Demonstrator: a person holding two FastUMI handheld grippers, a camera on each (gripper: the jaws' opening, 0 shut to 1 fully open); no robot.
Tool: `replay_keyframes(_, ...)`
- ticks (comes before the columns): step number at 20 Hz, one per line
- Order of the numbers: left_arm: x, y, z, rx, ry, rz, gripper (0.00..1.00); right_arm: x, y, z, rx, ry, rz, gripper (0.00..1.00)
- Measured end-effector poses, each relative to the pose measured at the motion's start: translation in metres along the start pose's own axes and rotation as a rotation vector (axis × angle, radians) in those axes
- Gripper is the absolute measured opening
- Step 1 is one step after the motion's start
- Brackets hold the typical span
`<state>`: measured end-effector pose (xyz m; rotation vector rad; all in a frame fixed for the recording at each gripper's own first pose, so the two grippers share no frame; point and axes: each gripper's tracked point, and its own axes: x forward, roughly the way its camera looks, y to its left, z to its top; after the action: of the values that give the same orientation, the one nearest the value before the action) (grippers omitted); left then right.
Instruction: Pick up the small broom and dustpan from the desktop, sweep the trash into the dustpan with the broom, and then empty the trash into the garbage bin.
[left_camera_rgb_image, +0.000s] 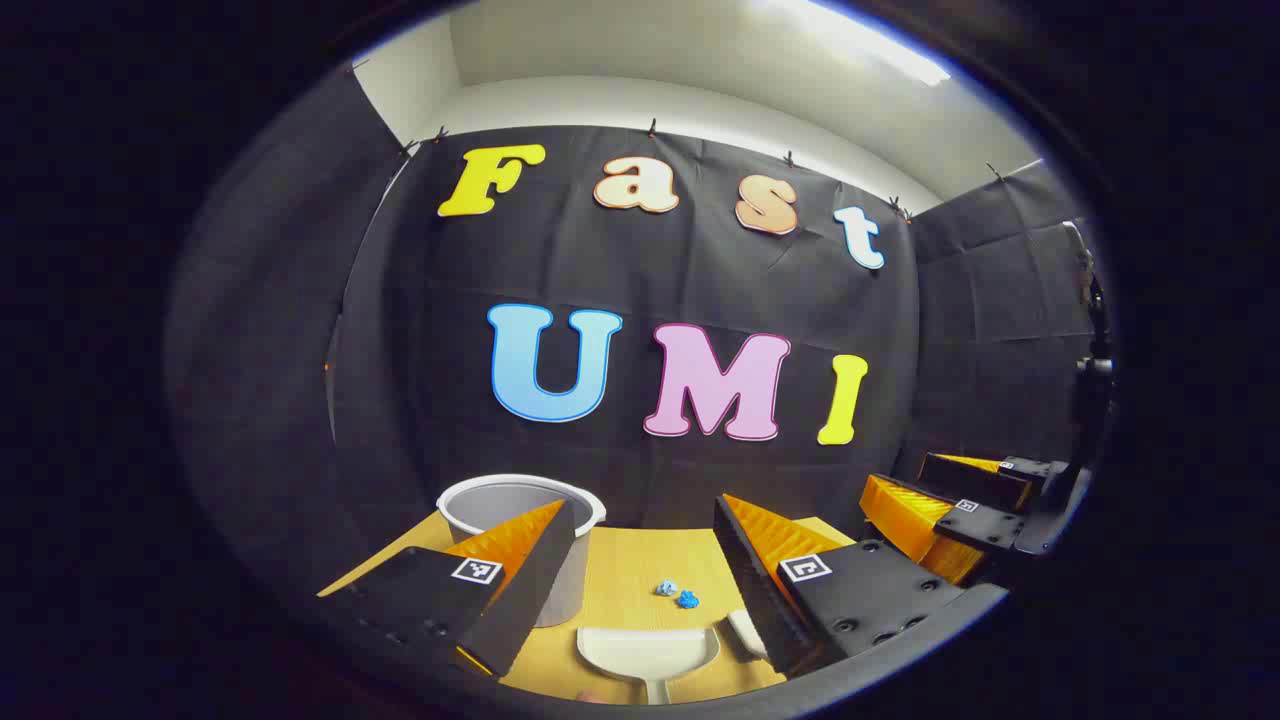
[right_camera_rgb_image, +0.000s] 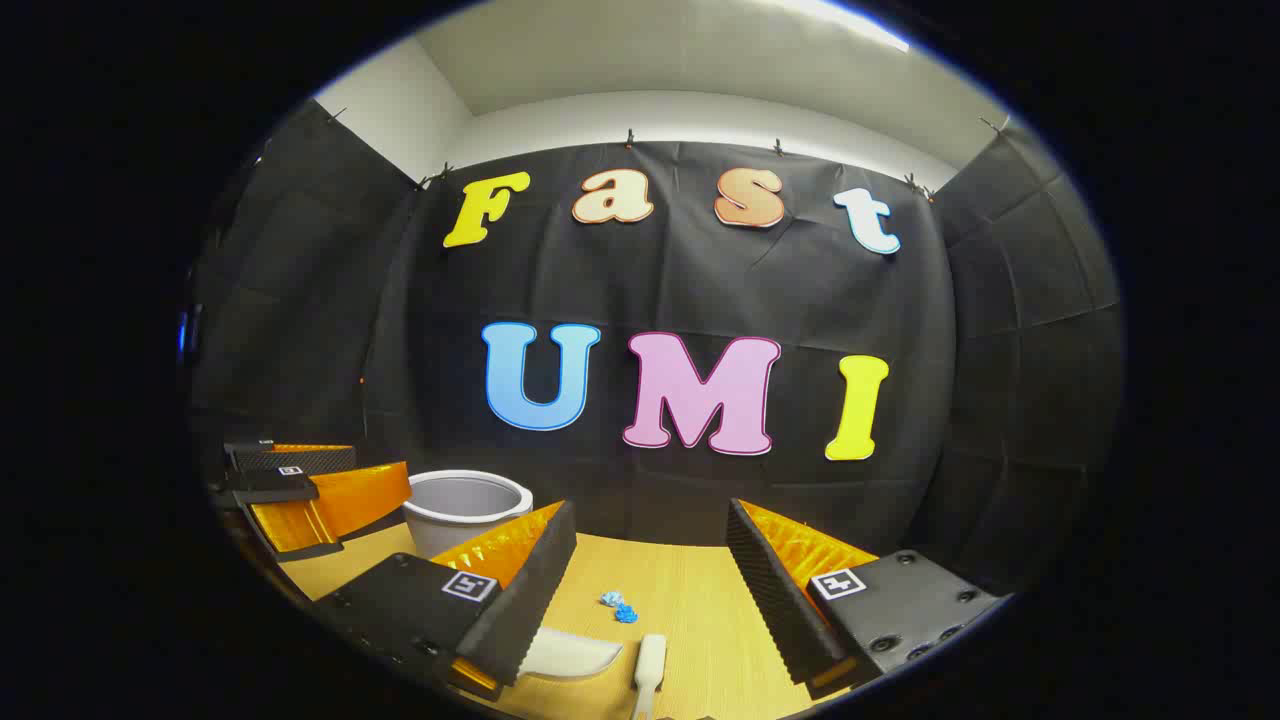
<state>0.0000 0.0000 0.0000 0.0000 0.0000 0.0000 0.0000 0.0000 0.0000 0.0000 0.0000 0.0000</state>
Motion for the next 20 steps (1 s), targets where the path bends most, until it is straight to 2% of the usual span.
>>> replay_keyframes(4,-0.003,0.006,0.003,0.027,-0.019,0.002,0.83,-0.004,-0.003,0.002,-0.007,-0.008,-0.016,0.88)
replay_keyframes(5,-0.004,0.006,0.002,0.012,-0.021,0.001,0.83,-0.004,-0.003,0.002,-0.007,-0.008,-0.018,0.98)
replay_keyframes(6,-0.003,0.008,0.000,-0.003,-0.017,0.007,0.83,-0.006,-0.004,0.001,-0.007,-0.007,-0.021,0.89)
replay_keyframes(7,-0.004,0.010,-0.002,-0.014,-0.012,0.022,0.83,-0.006,-0.005,0.001,-0.007,-0.007,-0.026,0.98)
replay_keyframes(10,-0.007,0.006,-0.004,-0.021,-0.005,0.008,0.83,-0.004,-0.001,0.004,-0.003,-0.011,-0.025,0.98)
replay_keyframes(11,-0.009,0.006,-0.002,-0.018,-0.009,0.001,0.83,-0.004,0.001,0.004,-0.006,-0.011,-0.023,0.88)
replay_keyframes(12,-0.009,0.005,-0.002,-0.017,-0.011,-0.006,0.83,-0.004,0.001,0.003,-0.009,-0.009,-0.021,0.98)
replay_keyframes(20,-0.012,0.006,-0.010,-0.017,0.007,-0.027,0.83,-0.006,0.012,0.002,-0.015,-0.004,-0.007,0.98)
